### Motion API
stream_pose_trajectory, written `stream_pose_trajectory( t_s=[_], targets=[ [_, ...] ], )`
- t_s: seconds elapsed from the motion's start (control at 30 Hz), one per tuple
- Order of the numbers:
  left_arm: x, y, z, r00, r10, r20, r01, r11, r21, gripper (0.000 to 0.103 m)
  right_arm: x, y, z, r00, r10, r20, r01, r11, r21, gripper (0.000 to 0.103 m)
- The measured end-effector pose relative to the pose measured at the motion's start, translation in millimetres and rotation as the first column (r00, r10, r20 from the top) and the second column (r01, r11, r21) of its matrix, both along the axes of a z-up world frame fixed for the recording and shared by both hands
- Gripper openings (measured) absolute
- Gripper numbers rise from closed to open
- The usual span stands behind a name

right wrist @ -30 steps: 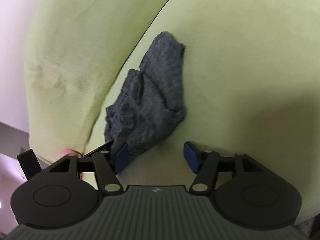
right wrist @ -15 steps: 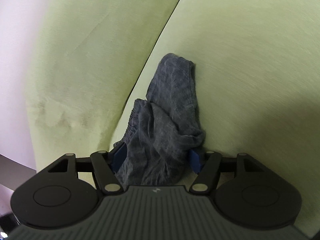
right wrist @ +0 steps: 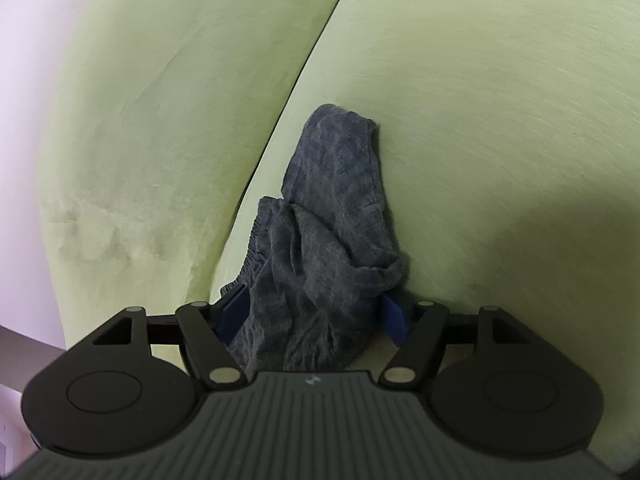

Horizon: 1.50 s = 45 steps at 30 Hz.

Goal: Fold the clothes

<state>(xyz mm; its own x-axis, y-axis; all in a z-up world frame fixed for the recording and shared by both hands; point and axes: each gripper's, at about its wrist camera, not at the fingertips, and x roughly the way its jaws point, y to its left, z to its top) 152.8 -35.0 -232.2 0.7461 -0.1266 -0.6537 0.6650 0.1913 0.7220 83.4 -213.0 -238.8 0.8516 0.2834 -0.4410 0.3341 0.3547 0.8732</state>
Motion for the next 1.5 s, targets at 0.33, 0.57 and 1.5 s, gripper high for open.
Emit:
stream_pose_trajectory(
  t_s=[0.33,0.57,1.5],
  targets=[
    [20.4,16.7,10.4,0.993,-0.025,-0.118,0.014,0.995,-0.097,0.036,-7.3,7.7,-1.2,0.999,-0.044,-0.027,0.044,0.999,0.003,0.074],
    [52.6,37.6,31.2,0.946,0.069,-0.318,-0.164,0.946,-0.281,0.035,16.5,15.4,5.5,0.996,-0.079,-0.032,0.076,0.992,-0.101,0.072],
    [40.4,11.8,121.2,0.74,-0.069,-0.669,-0.488,0.63,-0.604,0.026,22.5,-79.0,140.7,0.992,0.003,0.129,0.041,0.941,-0.335,0.012]
  ],
)
